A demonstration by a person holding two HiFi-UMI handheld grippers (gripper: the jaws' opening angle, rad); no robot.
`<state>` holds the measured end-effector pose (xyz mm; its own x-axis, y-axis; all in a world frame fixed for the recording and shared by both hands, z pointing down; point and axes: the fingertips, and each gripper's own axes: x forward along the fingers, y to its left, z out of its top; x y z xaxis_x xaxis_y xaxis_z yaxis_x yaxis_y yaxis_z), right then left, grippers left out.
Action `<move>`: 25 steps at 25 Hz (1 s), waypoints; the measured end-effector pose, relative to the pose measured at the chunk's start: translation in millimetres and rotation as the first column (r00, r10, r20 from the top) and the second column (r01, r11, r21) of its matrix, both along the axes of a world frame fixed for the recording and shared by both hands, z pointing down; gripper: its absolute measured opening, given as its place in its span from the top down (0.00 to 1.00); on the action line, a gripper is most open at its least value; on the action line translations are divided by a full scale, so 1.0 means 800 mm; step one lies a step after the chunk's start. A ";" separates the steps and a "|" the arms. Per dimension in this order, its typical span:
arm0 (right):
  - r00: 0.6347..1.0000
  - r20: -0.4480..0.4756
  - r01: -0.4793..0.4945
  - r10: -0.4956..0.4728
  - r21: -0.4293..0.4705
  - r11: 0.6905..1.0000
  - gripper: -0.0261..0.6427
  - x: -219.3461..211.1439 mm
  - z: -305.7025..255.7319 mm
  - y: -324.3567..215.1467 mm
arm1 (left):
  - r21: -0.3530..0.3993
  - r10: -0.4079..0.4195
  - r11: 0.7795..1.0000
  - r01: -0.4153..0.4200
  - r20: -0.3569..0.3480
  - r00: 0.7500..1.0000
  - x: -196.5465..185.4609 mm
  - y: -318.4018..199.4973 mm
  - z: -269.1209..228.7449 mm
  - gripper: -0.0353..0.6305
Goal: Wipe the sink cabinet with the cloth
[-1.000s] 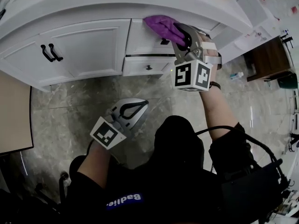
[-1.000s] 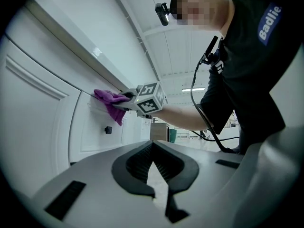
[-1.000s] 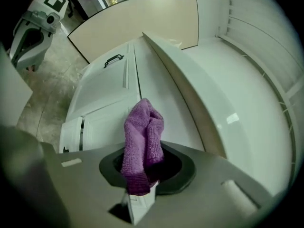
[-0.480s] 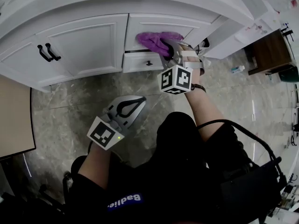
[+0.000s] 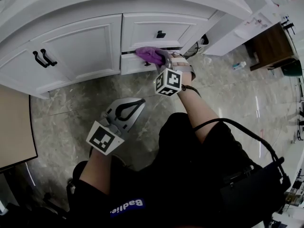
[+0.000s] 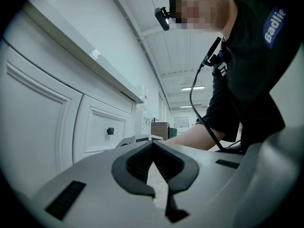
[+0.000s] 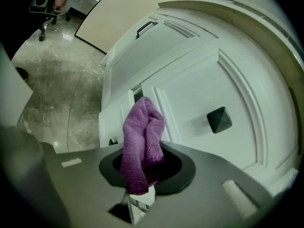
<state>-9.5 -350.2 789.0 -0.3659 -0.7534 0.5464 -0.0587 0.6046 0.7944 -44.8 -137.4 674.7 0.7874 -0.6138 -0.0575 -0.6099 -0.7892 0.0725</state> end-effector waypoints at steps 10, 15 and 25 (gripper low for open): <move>0.975 0.222 -0.013 -0.034 0.206 0.978 0.86 0.033 -0.192 0.012 | -0.016 0.016 1.000 -0.016 0.011 1.000 0.013 -0.008 0.006 0.95; 0.979 0.203 -0.046 -0.030 0.361 0.931 0.86 0.047 -0.265 -0.023 | -0.023 0.031 0.999 -0.030 0.022 0.999 0.020 -0.010 0.012 0.95; 0.992 0.118 -0.080 0.053 0.233 0.969 0.86 0.065 -0.138 -0.052 | -0.019 0.027 0.999 -0.027 0.024 0.999 0.017 -0.008 0.012 0.95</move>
<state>42.9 -391.6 678.4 -0.3582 -0.8812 0.3084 -0.1873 0.3915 0.9009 -31.0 -143.8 684.1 0.8046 -0.5932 -0.0270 -0.5903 -0.8039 0.0727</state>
